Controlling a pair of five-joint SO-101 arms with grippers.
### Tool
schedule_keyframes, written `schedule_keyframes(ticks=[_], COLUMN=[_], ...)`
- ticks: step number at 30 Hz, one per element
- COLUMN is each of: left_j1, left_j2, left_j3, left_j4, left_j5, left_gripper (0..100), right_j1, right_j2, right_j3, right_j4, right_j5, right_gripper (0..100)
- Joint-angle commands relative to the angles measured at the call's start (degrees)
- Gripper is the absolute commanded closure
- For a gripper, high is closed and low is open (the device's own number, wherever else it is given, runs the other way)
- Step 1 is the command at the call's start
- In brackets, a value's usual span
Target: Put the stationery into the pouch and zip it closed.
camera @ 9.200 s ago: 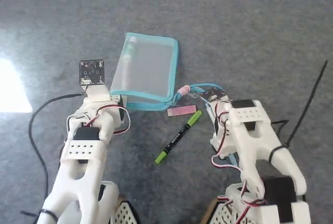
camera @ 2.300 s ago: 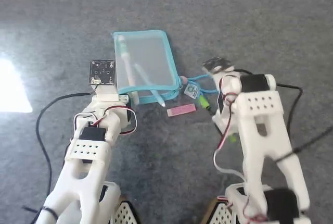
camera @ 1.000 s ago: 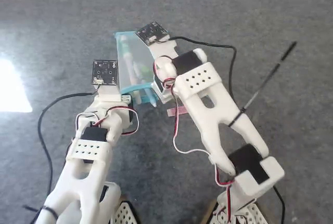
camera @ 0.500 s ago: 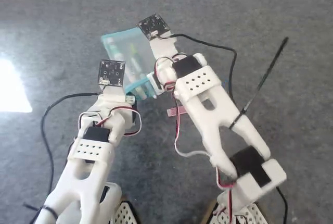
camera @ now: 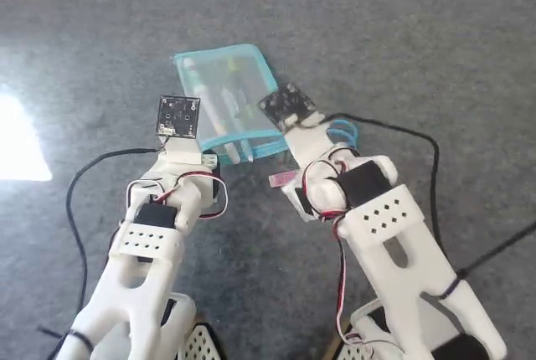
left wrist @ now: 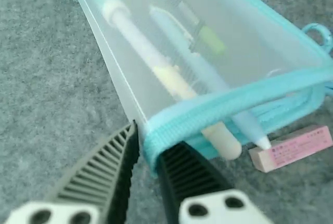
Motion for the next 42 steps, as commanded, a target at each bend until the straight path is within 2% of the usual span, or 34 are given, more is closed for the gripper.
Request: schedule_keyframes(ticks=[1, 2, 5, 9, 15, 17, 24, 32, 38, 42], left_j1=[0.26, 0.26, 0.26, -1.32, -2.37, -2.37, -2.37, -2.29, -2.29, -2.29], left_j2=[-0.88, -0.88, -0.88, -0.88, -0.88, -0.88, -0.88, -0.88, -0.88, -0.88], left_j3=[-1.71, -1.71, -1.71, -1.8, -1.98, -1.98, -1.98, -1.98, -1.98, -1.98], left_j4=[0.18, 0.18, 0.18, 0.18, 0.18, 0.18, 0.18, 0.18, 0.18, 0.18], left_j5=[-0.44, -0.44, -0.35, -0.26, -0.18, -0.18, -0.18, -0.18, -0.18, -0.18], left_gripper=[99, 99, 99, 99, 99, 99, 99, 99, 99, 99], right_j1=[1.01, 1.1, 1.36, 1.54, -0.22, -1.1, -0.22, 1.01, 1.36, 1.36], right_j2=[2.15, 4.18, 10.59, 19.03, 29.58, 32.57, 42.42, 49.63, 53.14, 54.64], right_j3=[0.88, 0.79, -0.26, -3.43, -11.69, -14.59, -22.24, -28.13, -29.89, -31.21], right_j4=[-2.86, -3.65, -7.78, -12.44, -12.62, -12.62, -12.79, -13.05, -13.23, -12.7], right_j5=[5.89, 4.57, -5.63, -22.77, -52.04, -58.29, -61.8, -61.89, -61.89, -61.45], right_gripper=[67.8, 66.4, 63.9, 66.0, 68.2, 68.2, 68.4, 69.2, 84.2, 89.0])
